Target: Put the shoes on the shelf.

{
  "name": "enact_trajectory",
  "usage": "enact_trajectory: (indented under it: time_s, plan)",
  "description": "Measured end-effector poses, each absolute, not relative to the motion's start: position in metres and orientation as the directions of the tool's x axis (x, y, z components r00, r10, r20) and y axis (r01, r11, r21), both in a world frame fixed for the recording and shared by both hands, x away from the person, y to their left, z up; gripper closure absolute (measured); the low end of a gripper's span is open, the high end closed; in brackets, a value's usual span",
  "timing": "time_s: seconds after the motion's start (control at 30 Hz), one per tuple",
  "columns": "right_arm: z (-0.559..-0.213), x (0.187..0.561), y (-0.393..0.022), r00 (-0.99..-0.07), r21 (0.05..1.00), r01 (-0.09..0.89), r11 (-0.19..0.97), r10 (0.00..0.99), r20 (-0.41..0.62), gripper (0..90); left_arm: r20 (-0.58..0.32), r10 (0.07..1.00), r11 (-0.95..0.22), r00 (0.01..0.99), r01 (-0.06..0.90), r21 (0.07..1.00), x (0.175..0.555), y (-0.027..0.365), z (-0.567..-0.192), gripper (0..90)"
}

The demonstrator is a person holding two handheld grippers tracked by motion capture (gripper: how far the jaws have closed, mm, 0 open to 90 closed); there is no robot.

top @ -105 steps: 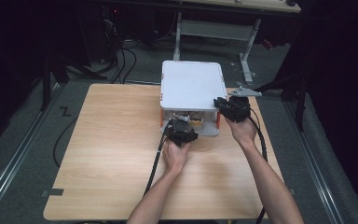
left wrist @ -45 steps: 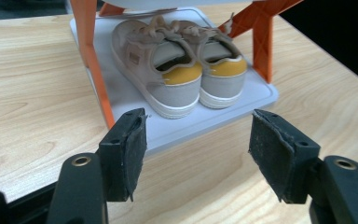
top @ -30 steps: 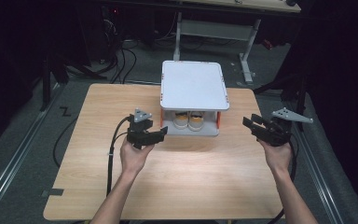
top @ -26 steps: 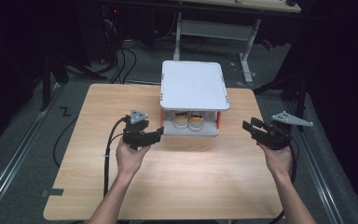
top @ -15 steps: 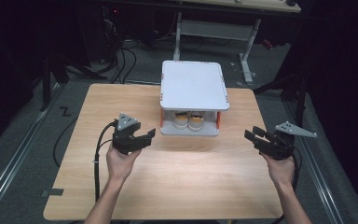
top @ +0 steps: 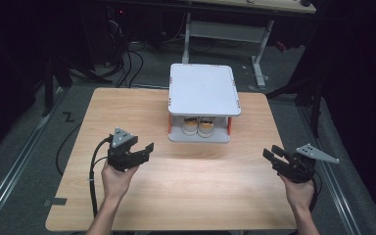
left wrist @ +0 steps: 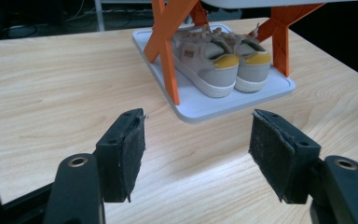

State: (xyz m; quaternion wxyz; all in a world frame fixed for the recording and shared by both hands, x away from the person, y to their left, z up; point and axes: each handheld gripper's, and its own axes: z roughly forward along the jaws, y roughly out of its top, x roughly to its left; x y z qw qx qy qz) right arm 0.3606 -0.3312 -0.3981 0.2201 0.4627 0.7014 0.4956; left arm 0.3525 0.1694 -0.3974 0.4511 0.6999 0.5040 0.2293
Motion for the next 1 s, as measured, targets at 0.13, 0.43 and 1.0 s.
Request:
enact_trajectory:
  time_s: [0.13, 0.43, 1.0]
  plan:
    - [-0.405, 0.357, -0.333, -0.466, 0.895, 0.44, 0.072, 0.87, 0.159, 54.4, -0.133, 0.915, -0.088, 0.382, 0.51, 0.855, 0.351, 0.172, -0.405, 35.8]
    - [-0.421, 0.357, -0.333, -0.456, 0.883, 0.465, 0.062, 0.872, 0.179, 54.3, -0.145, 0.92, -0.085, 0.363, 0.547, 0.833, 0.352, 0.179, -0.422, 35.5]
    - [-0.453, 0.37, -0.335, -0.409, 0.84, 0.539, 0.06, 0.891, 0.198, 57.1, -0.157, 0.939, -0.063, 0.305, 0.603, 0.795, 0.36, 0.192, -0.454, 35.4]
